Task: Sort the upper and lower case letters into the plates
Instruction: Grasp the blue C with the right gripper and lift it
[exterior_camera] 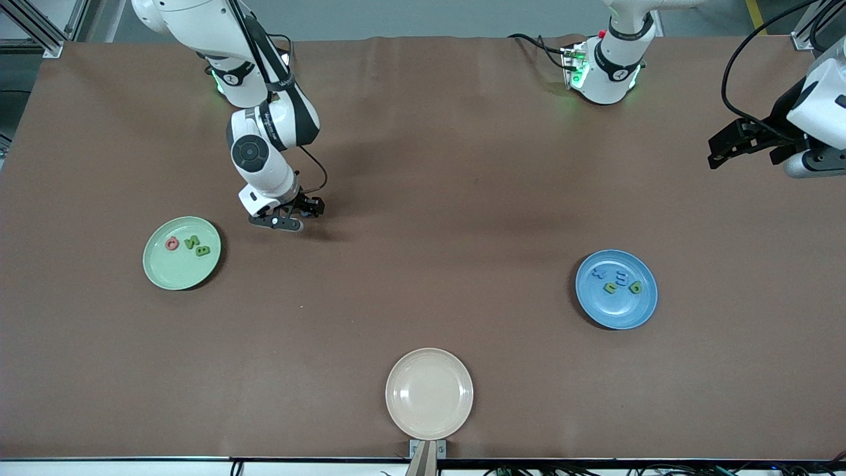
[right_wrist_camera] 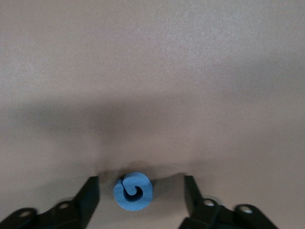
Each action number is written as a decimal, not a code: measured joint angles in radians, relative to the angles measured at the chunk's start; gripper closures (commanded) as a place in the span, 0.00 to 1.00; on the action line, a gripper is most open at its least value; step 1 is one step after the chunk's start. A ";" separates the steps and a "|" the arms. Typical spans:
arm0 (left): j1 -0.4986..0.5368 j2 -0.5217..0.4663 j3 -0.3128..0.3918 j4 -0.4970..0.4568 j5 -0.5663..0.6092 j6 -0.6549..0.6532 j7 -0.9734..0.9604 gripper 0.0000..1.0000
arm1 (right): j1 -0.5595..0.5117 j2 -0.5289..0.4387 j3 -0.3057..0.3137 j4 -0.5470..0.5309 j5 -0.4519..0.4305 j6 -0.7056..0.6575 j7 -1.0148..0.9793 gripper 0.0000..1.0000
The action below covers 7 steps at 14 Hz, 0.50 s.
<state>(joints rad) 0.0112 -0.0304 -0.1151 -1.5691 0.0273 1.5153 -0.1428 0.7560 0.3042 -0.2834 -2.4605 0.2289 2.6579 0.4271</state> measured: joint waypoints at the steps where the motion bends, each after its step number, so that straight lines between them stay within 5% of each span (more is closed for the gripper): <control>1: 0.000 0.000 0.000 -0.003 0.000 0.004 0.000 0.00 | 0.001 0.002 0.000 0.000 0.000 0.000 0.000 0.44; 7: -0.006 0.003 -0.010 -0.008 0.000 0.056 0.000 0.00 | 0.009 0.002 0.000 0.003 0.003 0.004 0.001 0.61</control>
<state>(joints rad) 0.0048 -0.0270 -0.1255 -1.5771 0.0272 1.5713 -0.1428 0.7653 0.3062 -0.2833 -2.4574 0.2315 2.6622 0.4276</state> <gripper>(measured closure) 0.000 0.520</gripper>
